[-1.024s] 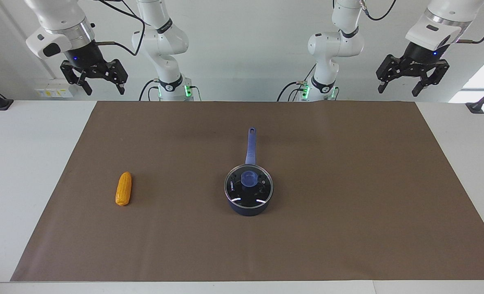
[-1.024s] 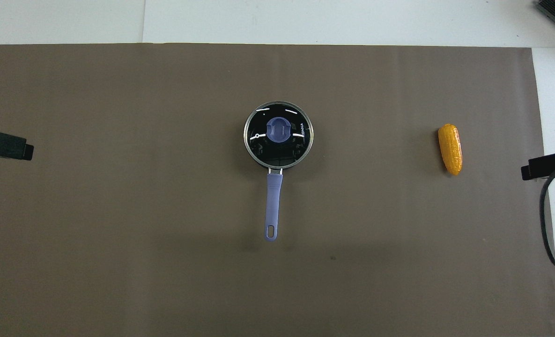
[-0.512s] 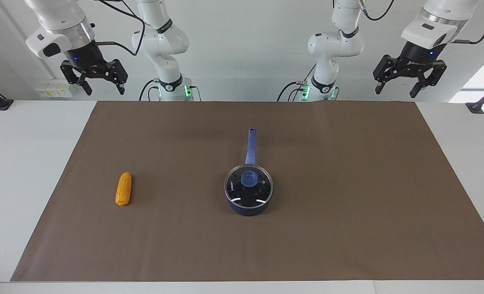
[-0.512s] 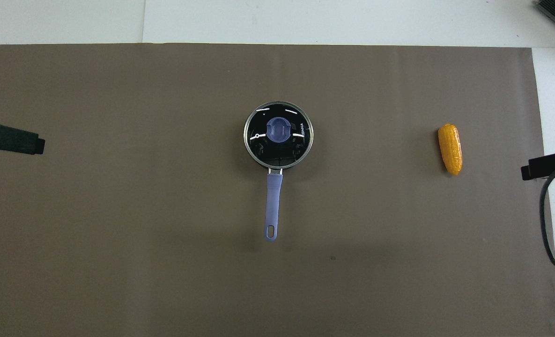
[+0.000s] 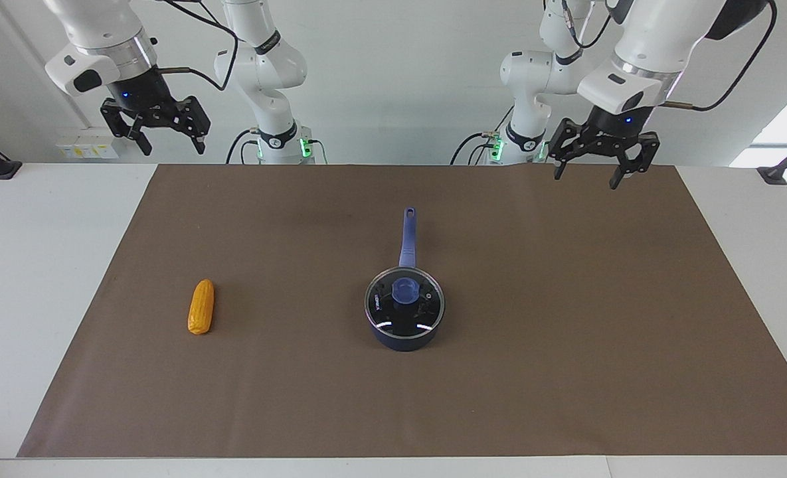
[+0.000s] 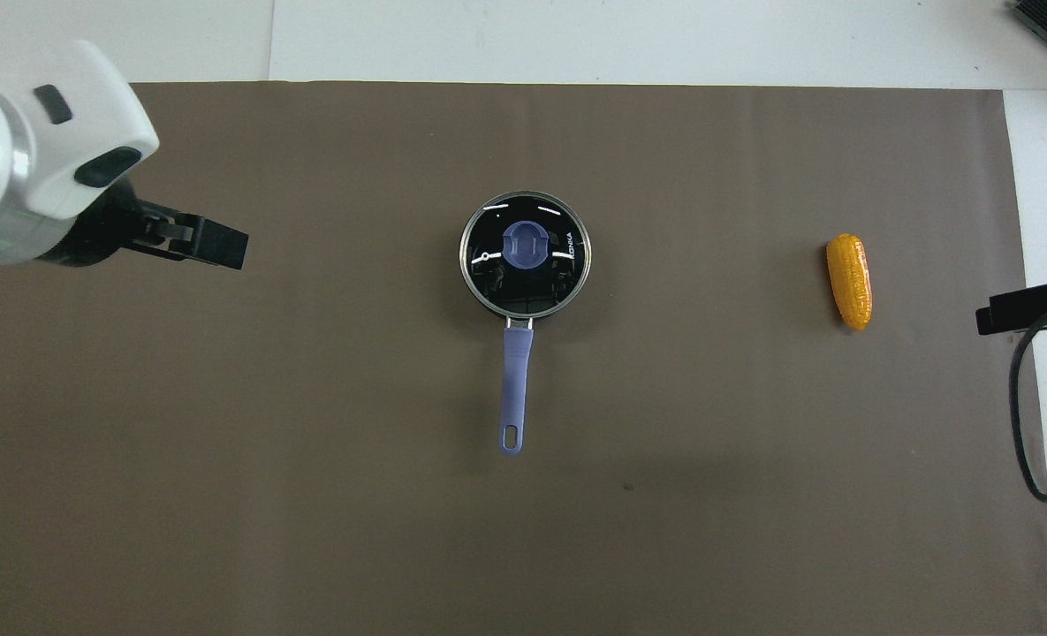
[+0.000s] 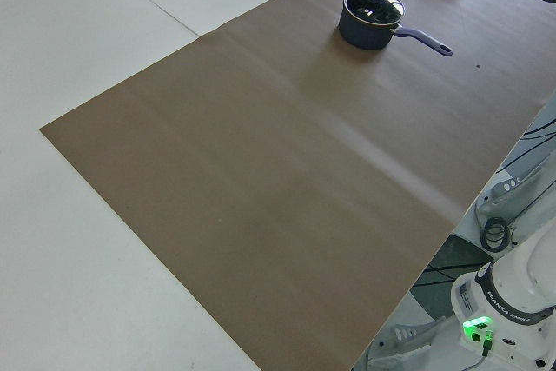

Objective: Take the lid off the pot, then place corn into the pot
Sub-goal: 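Reach the left gripper to the pot lid while the right gripper reaches the corn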

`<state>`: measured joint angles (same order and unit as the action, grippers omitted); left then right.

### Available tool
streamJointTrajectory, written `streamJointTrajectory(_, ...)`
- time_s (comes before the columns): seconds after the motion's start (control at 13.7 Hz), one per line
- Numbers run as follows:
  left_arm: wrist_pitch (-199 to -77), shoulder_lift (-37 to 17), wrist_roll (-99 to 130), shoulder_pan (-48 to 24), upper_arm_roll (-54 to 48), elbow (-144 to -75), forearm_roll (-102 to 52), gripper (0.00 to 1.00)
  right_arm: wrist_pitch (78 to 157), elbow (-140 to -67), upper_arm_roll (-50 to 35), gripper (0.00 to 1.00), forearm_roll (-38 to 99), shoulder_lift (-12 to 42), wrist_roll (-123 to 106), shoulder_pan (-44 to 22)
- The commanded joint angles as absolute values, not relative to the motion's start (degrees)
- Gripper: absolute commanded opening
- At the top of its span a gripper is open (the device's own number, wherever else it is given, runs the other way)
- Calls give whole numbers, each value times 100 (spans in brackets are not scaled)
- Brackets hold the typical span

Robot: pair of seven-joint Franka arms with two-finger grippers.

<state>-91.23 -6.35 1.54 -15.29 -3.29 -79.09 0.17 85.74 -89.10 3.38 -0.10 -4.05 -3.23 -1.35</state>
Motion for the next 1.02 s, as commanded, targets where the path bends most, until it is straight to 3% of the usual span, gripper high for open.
streamJointTrajectory(0.0,-9316,-1027,666,-2029,-255,-7683,255,100,9426,-9831,325,100,-17,-580,-440,-62)
streamJointTrajectory(0.15,-9465,-1352,1001,-2284,-255,-7506,298,100,10638,-10308,325,100,-18,-397,-422,-61)
streamJointTrajectory(0.59,-9738,-2564,2204,-3145,-229,-6795,711,100,12678,-10318,334,100,-18,1158,-404,88)
streamJointTrajectory(0.95,-10203,-3163,2847,-3410,-246,-6540,765,100,13666,-10292,343,100,0,2038,-378,176)
